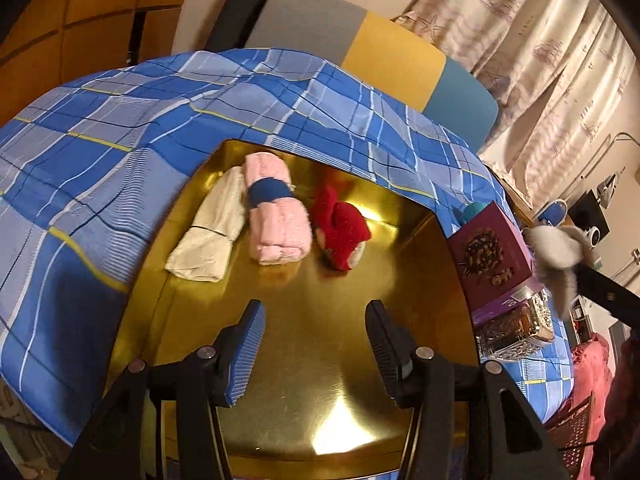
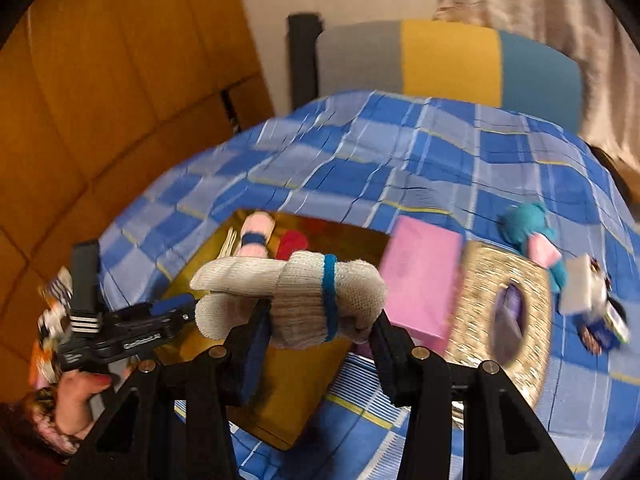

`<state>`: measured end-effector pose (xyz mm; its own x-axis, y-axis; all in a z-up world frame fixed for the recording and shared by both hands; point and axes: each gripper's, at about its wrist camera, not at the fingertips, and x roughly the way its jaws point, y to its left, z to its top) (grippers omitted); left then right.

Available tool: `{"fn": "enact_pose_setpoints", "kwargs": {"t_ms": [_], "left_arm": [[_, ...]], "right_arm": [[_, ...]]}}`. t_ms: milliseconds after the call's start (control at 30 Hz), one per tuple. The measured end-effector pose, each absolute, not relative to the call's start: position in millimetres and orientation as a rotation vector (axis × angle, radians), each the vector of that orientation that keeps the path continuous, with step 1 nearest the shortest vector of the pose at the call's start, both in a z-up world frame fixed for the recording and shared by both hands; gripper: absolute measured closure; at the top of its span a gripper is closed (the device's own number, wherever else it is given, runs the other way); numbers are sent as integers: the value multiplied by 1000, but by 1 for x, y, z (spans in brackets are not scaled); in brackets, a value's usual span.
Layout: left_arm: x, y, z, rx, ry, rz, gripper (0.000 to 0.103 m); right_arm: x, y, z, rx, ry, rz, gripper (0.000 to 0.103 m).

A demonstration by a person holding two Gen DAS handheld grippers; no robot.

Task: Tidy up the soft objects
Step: 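Lower the white knit glove into the gold tray and open the right tool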

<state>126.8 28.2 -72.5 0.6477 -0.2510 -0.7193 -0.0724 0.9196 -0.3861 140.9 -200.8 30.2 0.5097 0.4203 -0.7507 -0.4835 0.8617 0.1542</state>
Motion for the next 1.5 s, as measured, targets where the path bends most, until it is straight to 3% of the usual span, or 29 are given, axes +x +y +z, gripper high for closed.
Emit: {"fn": "enact_pose_setpoints", "kwargs": {"t_ms": [667,1067,1200,1367,1500], "left_arm": [[127,59,-51,-475,817,-50,50],[125,68,-60,-518,837,-21,50],[125,70,-62,-521,842,-17,50],[125,72,-64,-521,844,6,50],[126,70,-66,-519,854,0,50]], "right_arm": [[205,-94,-29,-850,978,425,55],[230,-73,-54,-1040,995,368,53],[236,-70,-65,-1076,994,340,50],[243,-67,-54,-1056,918,258,37],[247,-73,-30,-948,879,232,36]]}}
